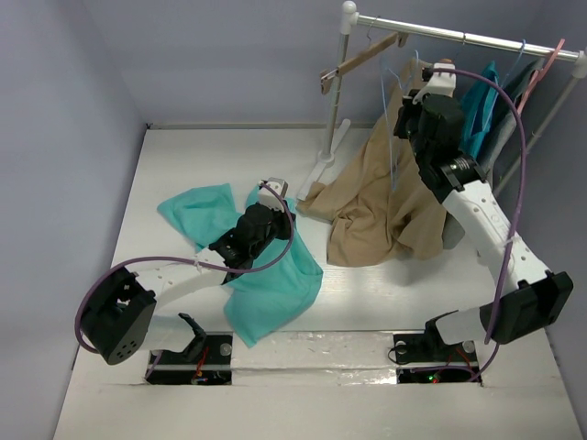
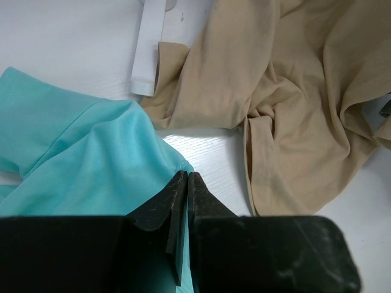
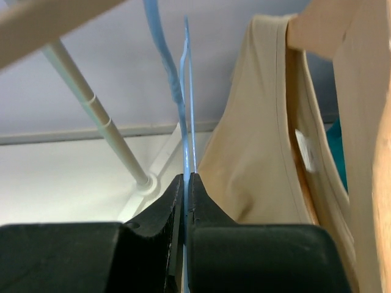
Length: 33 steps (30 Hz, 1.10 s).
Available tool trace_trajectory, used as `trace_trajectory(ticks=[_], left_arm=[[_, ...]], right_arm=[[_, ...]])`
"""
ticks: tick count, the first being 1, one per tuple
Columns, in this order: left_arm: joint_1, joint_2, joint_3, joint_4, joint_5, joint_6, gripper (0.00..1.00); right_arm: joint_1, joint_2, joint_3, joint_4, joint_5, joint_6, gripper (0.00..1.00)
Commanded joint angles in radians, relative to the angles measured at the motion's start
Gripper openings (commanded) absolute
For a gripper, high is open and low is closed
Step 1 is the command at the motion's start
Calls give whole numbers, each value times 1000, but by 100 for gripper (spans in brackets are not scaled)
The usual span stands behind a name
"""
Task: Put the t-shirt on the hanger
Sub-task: Pick up the hanger from the clothesline, then place the T-shirt on the hanger.
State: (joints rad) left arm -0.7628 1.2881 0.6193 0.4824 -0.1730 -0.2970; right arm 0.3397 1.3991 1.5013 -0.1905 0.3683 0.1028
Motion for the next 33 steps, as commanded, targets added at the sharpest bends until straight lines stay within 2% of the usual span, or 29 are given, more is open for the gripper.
trace_trajectory(ticks=[1,4,7,10,12,15,21,24,33], left_arm=[[5,-15,-6,56,-5,1,0],[5,-9,-1,59,-6,-1,0],[14,0,3,70,-2,-7,0],[25,14,16,70,12,-21,0],[37,16,23,71,23,-33,0],[48,11,43,62,24,-37,0],[82,40,71,54,23,-56,0],[102,53,95,50,20,-67,0],[132,134,175,53,26,-70,0]], right_arm=[[-5,-80,-36,76,-26,18,0],[-5,-115,-91,33,-54,50,0],[-5,-184,-197,-3,-153,112,0],[33,-282,-326,-23,-285,179,0],[53,-389,-404,-3,-440,240,0],[108,-515,-515,-16,-548,288,0],[175,-650,-695,-135,-666,363,0],[196,-707,-756,-193,-632,371,0],[196,-824,-734,-339,-686,383,0]])
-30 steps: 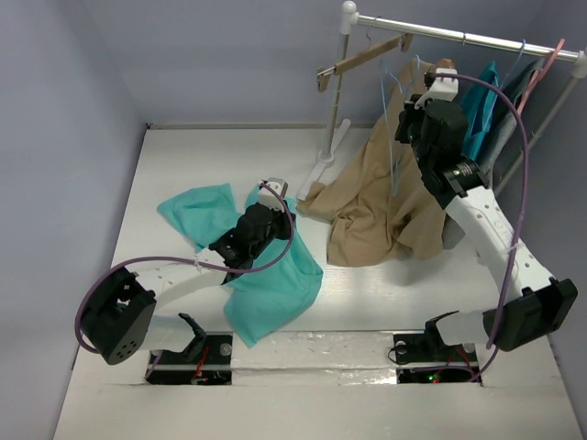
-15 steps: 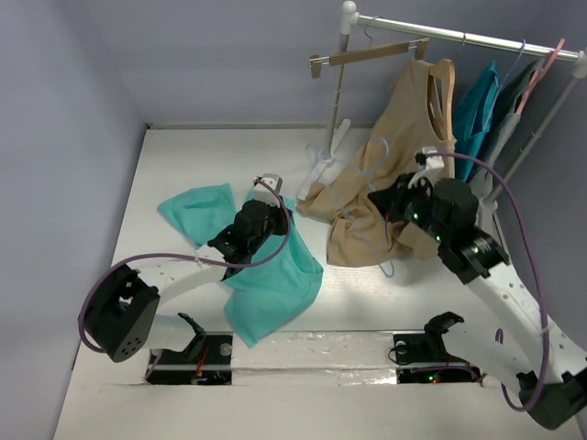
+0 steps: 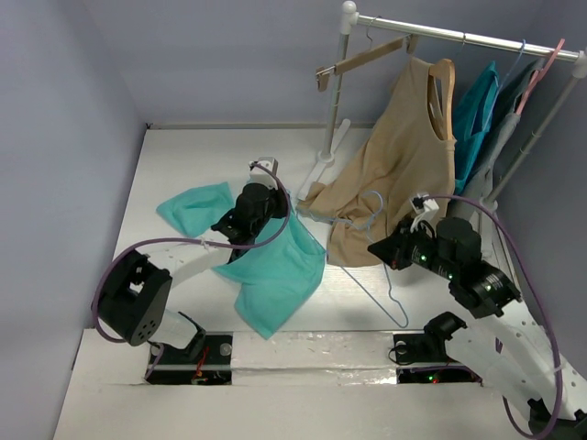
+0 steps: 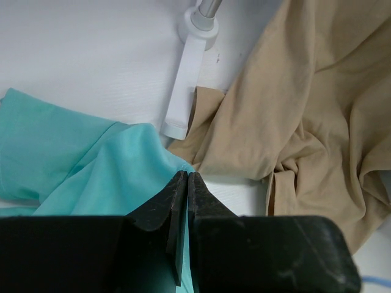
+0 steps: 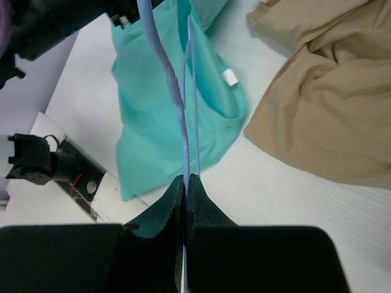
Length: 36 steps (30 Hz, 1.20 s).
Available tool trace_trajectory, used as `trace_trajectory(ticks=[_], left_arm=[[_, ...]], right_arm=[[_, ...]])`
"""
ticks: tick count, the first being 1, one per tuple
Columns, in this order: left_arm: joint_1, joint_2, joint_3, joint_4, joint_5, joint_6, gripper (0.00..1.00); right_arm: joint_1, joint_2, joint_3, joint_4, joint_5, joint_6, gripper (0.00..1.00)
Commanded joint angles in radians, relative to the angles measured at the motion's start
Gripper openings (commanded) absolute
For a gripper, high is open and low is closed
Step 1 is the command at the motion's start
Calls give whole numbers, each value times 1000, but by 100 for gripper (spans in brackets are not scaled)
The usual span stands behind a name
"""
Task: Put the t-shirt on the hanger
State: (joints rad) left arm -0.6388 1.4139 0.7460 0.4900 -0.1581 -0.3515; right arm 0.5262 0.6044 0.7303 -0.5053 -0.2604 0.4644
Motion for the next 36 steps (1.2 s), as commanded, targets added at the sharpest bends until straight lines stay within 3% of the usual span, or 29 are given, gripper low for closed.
trace_trajectory(ticks=[1,11,16,27,36], left_arm=[[8,11,52,47,12,-17,0],[8,-79,-14,73,38,-33,0],[-1,-118,-43,56,32,-30,0],[-1,-119,-47,50,-6,-12,0],[-1,-144,-46,58,25,-20,0]], right_arm=[[9,-32,28,-12,-63,25,0],[27,82,-72,275,-73,86,0],[87,143,-37,318,30,46,0],[107,92,49,245,118,3,0],[107,143,31,270,110,0,0]])
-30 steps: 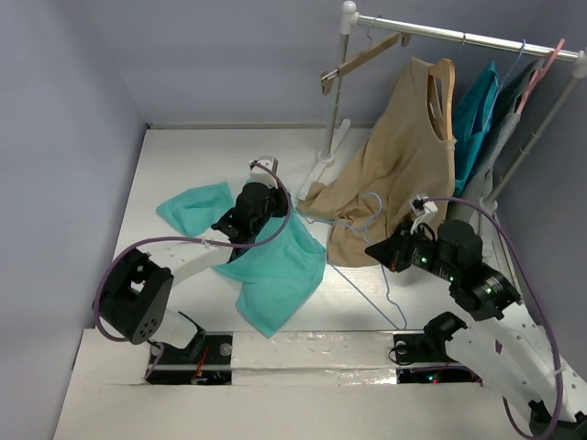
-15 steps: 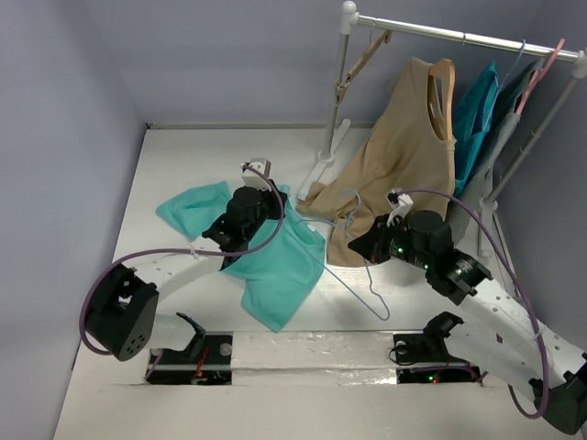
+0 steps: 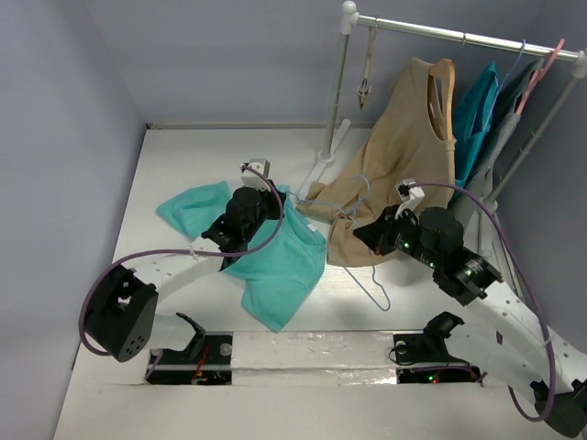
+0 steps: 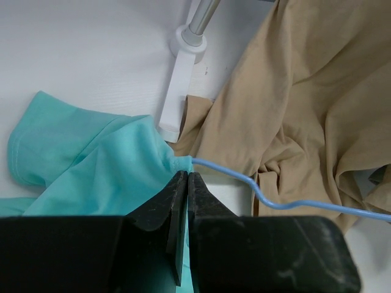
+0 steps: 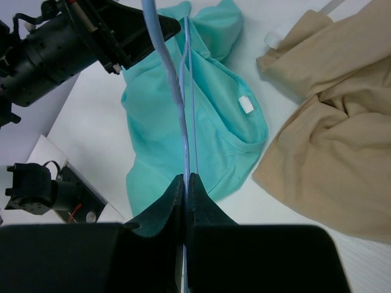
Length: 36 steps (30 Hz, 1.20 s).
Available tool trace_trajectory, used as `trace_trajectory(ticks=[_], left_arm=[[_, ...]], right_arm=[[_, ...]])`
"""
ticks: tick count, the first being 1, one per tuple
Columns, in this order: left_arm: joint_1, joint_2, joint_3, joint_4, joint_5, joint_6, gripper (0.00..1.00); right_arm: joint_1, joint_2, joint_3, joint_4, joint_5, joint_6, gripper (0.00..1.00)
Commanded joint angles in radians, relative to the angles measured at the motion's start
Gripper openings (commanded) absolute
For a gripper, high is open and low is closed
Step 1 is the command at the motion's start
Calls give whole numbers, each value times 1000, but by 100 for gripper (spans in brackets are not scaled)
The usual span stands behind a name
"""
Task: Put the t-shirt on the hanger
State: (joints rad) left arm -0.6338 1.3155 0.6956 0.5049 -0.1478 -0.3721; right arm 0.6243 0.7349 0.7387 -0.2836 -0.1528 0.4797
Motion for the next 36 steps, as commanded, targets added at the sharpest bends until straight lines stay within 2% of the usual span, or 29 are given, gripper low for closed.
trace_trajectory(ticks=[1,7,11,13,14,17,18,20,24,30,32,36], left_arm=[[-6,-48,2,50,30,-7,0],[-15,-48,4,60,54,-19,0],[-38,-59,8,63,83,-53,0],[-67,-77,5,61,79,-74,0],[-67,-87,-1,60,74,-79,0],[-92,-139,-28,49,47,-112,0],[-92,-156,-37,41,24,-120,0],[-101,-202,-59,32,-4,-134,0],[-110,-263,-73,30,-26,-145,0],[-147,-311,-41,15,22,-139,0],[-177,-340,-18,-14,10,-134,0],[-201,-410,-8,-55,-13,-126,0]], right_arm=[[9,35,19,66,-13,-7,0],[40,73,8,115,-51,14,0],[51,121,7,158,-4,-3,0],[51,149,5,231,39,-6,0],[63,174,4,257,68,-9,0],[141,216,-15,383,281,-45,0],[165,225,-15,406,394,-56,0],[236,238,-28,498,493,-98,0],[284,294,-38,621,628,-134,0],[284,440,-4,790,601,-151,0],[284,519,28,906,599,-173,0],[293,621,76,1027,607,-196,0]])
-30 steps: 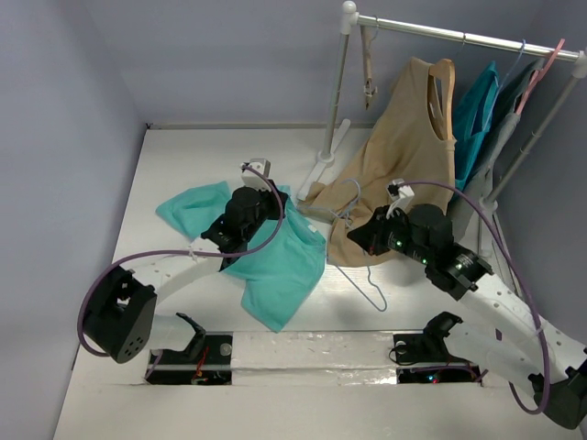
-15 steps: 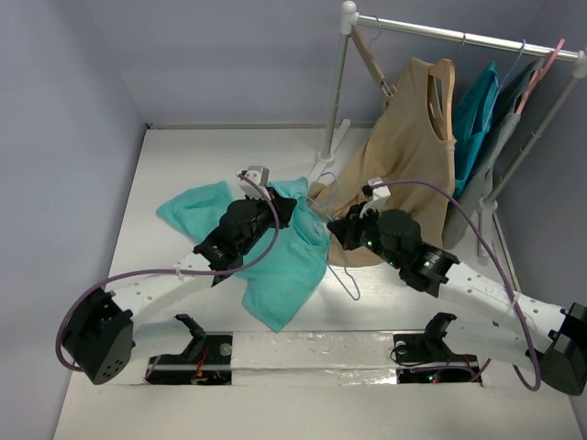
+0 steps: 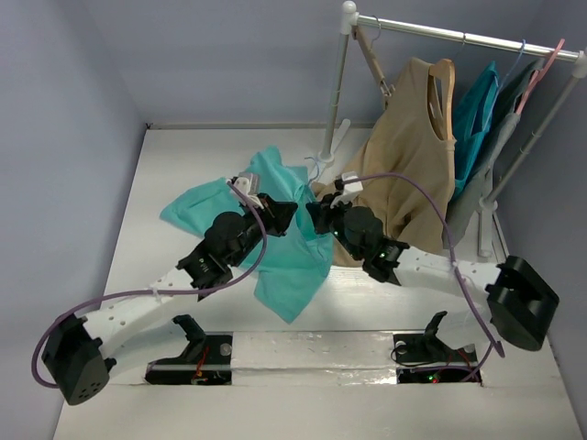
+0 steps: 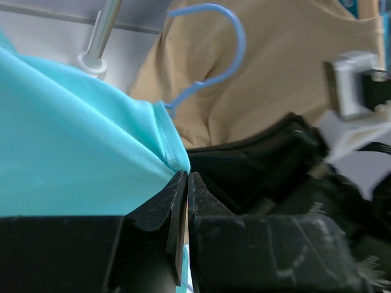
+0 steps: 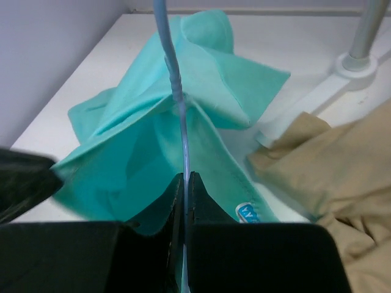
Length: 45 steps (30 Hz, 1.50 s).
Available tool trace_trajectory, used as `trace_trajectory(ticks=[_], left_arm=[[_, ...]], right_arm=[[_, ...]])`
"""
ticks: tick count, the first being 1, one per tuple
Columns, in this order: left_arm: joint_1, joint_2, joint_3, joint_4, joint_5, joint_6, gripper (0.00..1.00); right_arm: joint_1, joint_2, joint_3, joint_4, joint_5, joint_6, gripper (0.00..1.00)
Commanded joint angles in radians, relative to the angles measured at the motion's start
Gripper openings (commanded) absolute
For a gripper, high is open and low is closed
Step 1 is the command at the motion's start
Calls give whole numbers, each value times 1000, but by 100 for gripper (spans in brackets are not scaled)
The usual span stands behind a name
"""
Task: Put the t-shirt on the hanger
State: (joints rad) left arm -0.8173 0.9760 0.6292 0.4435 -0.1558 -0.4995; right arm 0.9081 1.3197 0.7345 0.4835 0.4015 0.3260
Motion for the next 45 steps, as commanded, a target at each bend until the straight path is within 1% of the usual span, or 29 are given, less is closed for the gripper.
trace_trajectory(ticks=[1,3,4,7,10,11,12,13,14,15,16,18,19,20,23,26,29,30,31,32,33,34,35,36,38,39,41,42,45], left_arm=[[-28,-83,67,-5,-4,3,0],[-28,-108,78,-31,18,16,0],[-39,-111,93,-40,27,21,0],[-39,-120,127,-81,58,36,0],[-39,-140,162,-152,44,50,0],[-39,-166,170,-173,27,56,4],[-39,-181,182,-236,-43,62,11],[-39,-197,208,-267,-92,65,30],[-39,-235,214,-285,-140,71,39],[-39,-255,216,-293,-225,79,49],[-39,-270,221,-296,-266,82,61],[-39,-313,219,-292,-379,81,67],[-39,-327,208,-287,-413,81,68],[-27,-329,201,-276,-474,79,68],[-3,-327,176,-269,-507,73,66],[9,-307,167,-267,-487,58,65],[75,-281,158,-252,-495,90,69],[133,-274,156,-218,-455,105,71],[167,-264,158,-207,-420,119,73],[200,-243,156,-191,-365,128,74],[230,-231,147,-122,-261,145,74],[268,-217,142,-102,-234,150,74],[283,-192,136,-82,-202,153,74],[283,-185,127,-6,-136,170,74],[293,-162,98,76,-122,234,76],[293,-152,93,146,-96,261,77],[293,-102,110,184,-76,327,79],[293,-83,118,216,-23,346,79],[293,-31,156,260,51,378,81]], right_arm=[[9,53,98,321,46,-45,0],[9,114,123,371,36,-45,0],[9,133,131,430,19,-41,0],[43,188,144,524,6,-54,0],[78,164,120,657,-1,-96,0],[90,145,102,681,2,-110,0],[112,129,62,707,6,-123,0],[112,93,40,724,7,-134,0],[123,75,19,743,5,-140,0],[123,58,-25,753,0,-140,0],[132,40,-49,762,-7,-140,0],[132,-16,-105,791,-23,-139,0],[132,-33,-119,808,-29,-145,0],[132,-68,-144,813,-38,-146,0],[132,-109,-162,819,-56,-150,0],[132,-146,-184,830,-90,-137,0],[132,-195,-211,837,-128,-114,0],[132,-209,-216,831,-135,-110,0],[132,-236,-222,825,-147,-104,0],[132,-250,-227,810,-151,-97,0],[132,-266,-236,797,-155,-96,0],[132,-280,-242,788,-155,-93,0],[132,-312,-250,779,-158,-91,0],[132,-327,-256,773,-161,-91,0],[132,-367,-265,754,-171,-90,0],[132,-381,-267,751,-177,-90,0],[132,-407,-267,742,-197,-84,0],[132,-413,-268,744,-207,-81,0],[132,-427,-267,738,-216,-81,0]])
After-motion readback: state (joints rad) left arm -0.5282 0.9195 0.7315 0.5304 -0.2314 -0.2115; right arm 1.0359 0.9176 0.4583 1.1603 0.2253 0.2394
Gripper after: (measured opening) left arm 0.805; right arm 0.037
